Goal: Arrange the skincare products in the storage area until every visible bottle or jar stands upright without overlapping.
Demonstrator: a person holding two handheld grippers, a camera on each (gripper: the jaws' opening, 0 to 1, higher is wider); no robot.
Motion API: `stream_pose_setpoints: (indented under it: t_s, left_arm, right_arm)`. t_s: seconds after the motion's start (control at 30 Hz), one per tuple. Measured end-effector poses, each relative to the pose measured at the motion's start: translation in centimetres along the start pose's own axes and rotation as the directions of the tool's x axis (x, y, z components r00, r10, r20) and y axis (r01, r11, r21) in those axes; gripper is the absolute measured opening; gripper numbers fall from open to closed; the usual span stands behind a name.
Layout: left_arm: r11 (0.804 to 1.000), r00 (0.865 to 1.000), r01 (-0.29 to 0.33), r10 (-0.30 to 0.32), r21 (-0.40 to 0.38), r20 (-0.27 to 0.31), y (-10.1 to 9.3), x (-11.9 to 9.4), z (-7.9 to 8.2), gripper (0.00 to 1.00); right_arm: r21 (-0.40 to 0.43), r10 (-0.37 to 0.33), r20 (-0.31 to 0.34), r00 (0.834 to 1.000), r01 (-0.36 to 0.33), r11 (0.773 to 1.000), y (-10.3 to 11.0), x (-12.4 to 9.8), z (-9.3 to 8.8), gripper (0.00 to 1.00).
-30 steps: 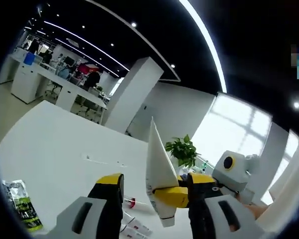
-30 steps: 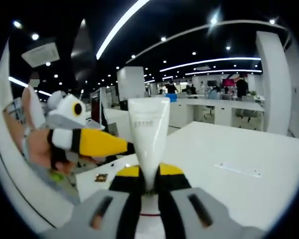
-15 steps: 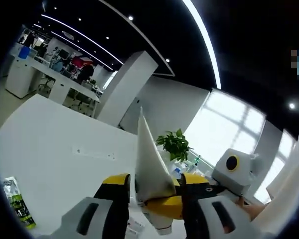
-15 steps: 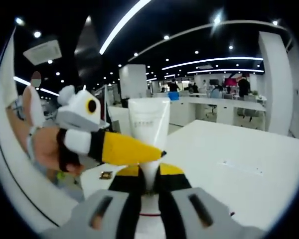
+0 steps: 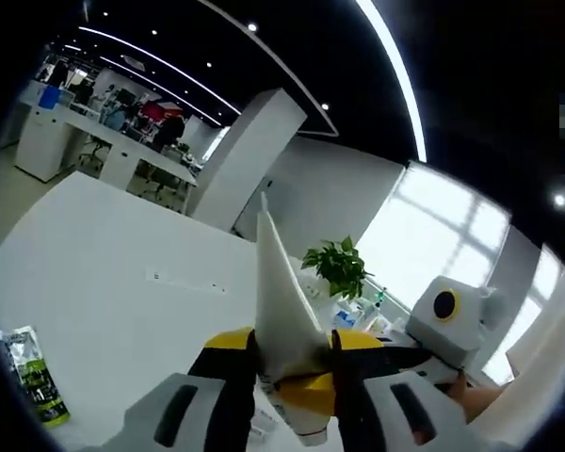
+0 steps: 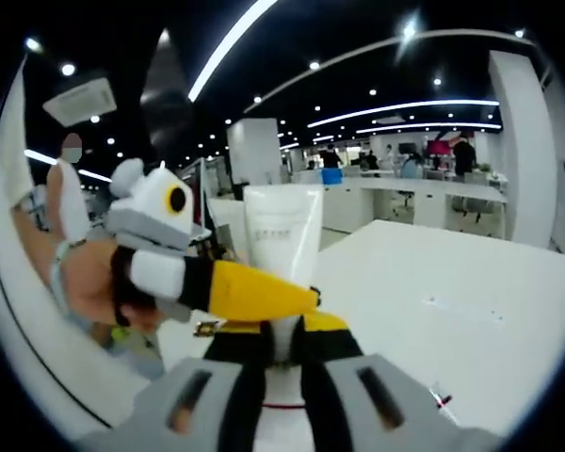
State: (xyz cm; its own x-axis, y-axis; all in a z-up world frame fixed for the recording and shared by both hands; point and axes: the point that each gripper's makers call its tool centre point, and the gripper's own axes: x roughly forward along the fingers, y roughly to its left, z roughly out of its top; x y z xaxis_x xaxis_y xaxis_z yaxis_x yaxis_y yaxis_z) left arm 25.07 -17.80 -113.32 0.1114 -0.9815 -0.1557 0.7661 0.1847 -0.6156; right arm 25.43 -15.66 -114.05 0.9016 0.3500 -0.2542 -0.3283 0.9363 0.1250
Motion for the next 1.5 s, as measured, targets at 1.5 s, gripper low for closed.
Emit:
stream_pose_setpoints:
  t_s: [1.5]
  left_arm:
    - [0.996, 0.999, -0.016, 0.021, 0.091, -0.049, 1.7, -1.4, -1.4, 0.15]
  right_arm:
    - [0.172, 0.088, 0.046, 0.995, -0.095, 0.981, -0.3, -2.2, -0.6, 0.35]
